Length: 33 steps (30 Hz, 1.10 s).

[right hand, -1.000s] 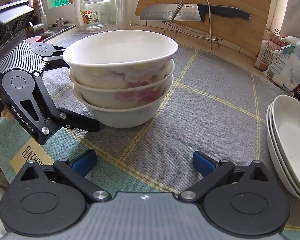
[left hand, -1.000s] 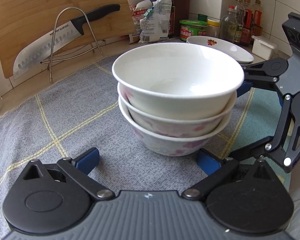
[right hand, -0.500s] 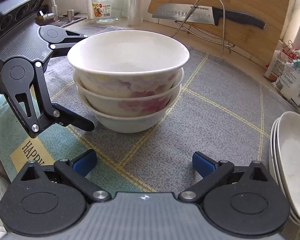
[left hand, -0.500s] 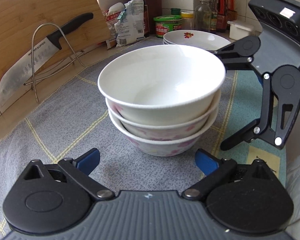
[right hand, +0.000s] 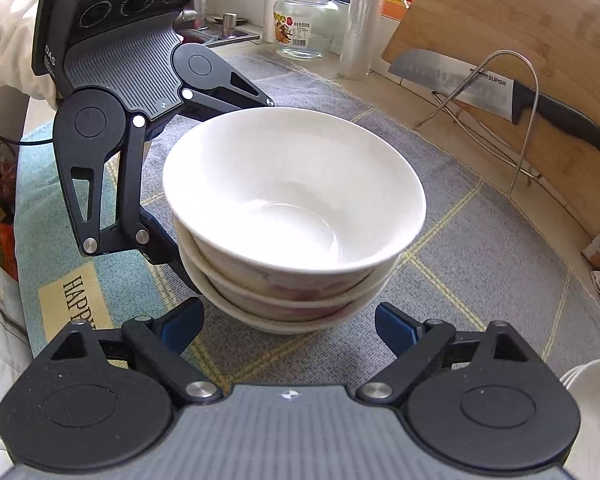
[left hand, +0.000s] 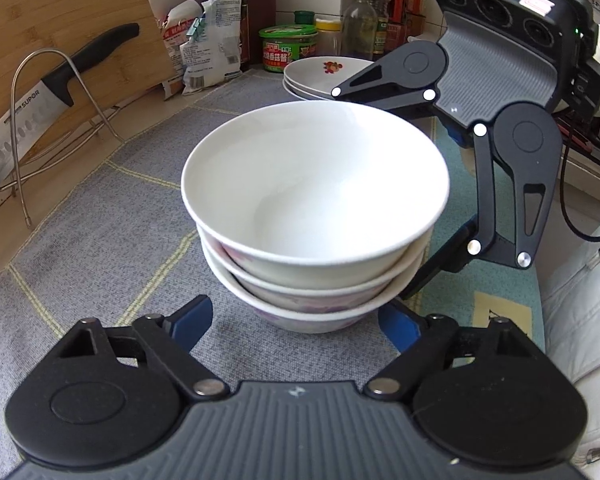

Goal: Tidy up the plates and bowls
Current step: 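Lift the bowl stack with both tools and carry it over the flower-print plates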

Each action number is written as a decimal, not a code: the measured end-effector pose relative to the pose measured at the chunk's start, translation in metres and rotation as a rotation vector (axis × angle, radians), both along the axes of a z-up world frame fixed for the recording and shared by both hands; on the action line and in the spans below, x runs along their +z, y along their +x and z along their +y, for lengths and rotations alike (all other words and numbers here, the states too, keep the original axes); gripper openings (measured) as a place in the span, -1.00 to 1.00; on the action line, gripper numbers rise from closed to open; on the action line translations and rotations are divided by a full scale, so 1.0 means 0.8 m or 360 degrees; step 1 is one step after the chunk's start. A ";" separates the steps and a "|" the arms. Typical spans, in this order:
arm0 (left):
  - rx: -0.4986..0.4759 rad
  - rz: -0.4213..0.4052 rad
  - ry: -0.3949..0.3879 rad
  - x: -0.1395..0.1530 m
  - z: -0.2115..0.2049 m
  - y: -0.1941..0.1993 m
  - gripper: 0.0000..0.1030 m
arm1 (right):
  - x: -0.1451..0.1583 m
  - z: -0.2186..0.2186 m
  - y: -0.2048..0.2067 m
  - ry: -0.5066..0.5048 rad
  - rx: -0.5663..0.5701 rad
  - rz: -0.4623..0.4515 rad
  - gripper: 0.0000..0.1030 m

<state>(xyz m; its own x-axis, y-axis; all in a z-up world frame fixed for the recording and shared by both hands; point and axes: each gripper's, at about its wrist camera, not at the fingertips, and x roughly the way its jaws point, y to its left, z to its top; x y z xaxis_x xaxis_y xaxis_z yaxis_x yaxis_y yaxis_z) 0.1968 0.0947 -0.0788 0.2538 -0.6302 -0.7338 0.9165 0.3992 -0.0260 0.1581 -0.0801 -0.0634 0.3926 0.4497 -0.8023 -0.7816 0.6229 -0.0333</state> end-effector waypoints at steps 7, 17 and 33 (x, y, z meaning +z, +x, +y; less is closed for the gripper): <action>-0.0076 0.0022 0.0008 0.001 -0.001 0.008 0.72 | -0.002 0.004 0.011 0.0006 0.0073 0.0046 0.69; -0.0162 0.0092 -0.0004 -0.001 -0.003 0.019 0.61 | -0.003 0.002 0.024 0.0004 0.0129 0.0099 0.65; -0.0246 0.0073 0.0008 0.001 -0.005 0.023 0.61 | -0.005 0.005 0.029 -0.0015 0.0159 0.0119 0.65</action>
